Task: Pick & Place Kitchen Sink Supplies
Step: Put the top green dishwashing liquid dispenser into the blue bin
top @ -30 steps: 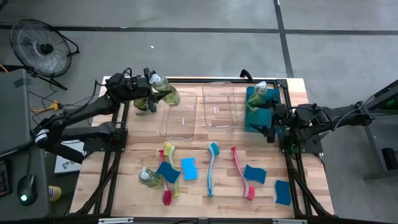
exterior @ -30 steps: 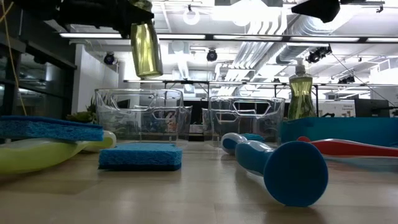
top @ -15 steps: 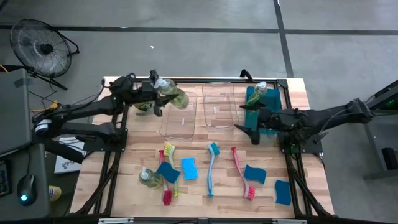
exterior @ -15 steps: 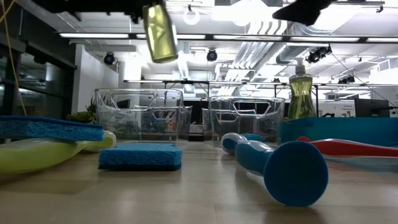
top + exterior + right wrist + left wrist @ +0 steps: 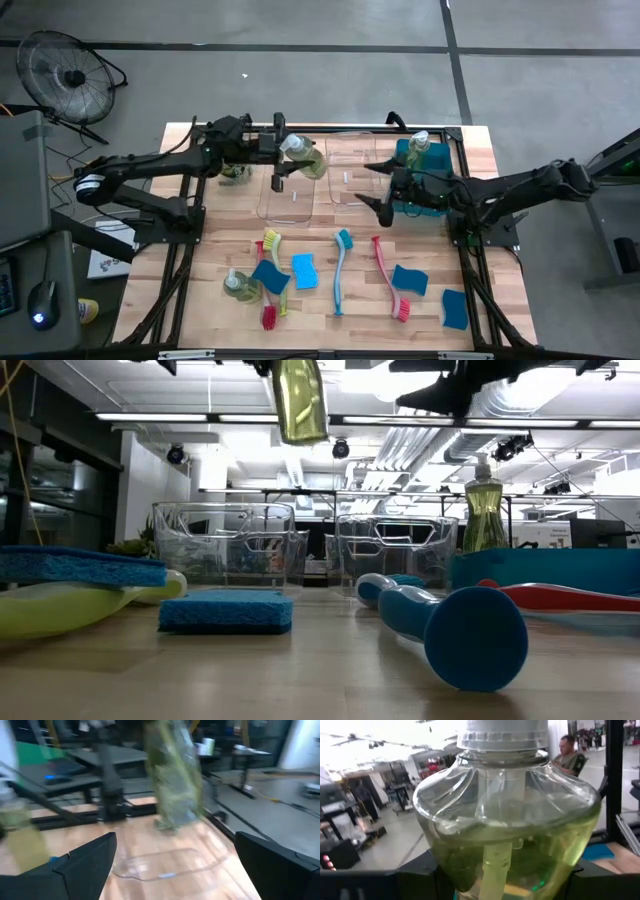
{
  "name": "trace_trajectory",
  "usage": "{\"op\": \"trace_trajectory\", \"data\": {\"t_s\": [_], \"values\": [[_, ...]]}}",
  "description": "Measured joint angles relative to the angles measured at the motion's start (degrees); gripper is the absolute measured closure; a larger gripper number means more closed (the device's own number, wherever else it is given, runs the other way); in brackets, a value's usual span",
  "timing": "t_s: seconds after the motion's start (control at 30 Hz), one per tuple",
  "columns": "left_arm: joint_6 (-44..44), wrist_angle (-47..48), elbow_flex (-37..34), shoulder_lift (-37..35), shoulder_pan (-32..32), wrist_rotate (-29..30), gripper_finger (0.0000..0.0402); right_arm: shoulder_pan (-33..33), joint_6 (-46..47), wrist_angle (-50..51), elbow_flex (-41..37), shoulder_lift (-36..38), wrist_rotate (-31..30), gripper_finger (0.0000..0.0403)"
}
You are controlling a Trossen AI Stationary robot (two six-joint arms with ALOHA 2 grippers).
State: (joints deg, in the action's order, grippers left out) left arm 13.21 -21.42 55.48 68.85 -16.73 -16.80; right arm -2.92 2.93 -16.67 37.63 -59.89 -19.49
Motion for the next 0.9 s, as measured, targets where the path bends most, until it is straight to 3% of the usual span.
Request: {"op": "trace_trajectory", "data": {"t_s": [0.2, 0.43, 0.73, 0.9], "values": [[0.0, -2.87, 0.11, 1.96, 0.0, -1.01, 0.0204, 4.92, -0.21, -3.69, -0.02, -2.54, 7.19, 0.0004], [-0.07, -4.59, 0.11, 4.23, -0.09, -2.02, 0.0204, 10.06, 1.08, -11.01, -0.02, -6.8, 19.68, 0.0004], [0.49, -4.57, 0.11, 4.26, -0.11, -2.17, 0.0204, 12.36, -1.88, -14.03, 2.2, -12.39, 21.24, 0.0004], [1.44, -3.79, 0.09, 4.25, -0.11, -2.21, 0.0204, 12.08, 2.71, -14.87, 2.21, -13.02, 23.15, 0.0005]]}}
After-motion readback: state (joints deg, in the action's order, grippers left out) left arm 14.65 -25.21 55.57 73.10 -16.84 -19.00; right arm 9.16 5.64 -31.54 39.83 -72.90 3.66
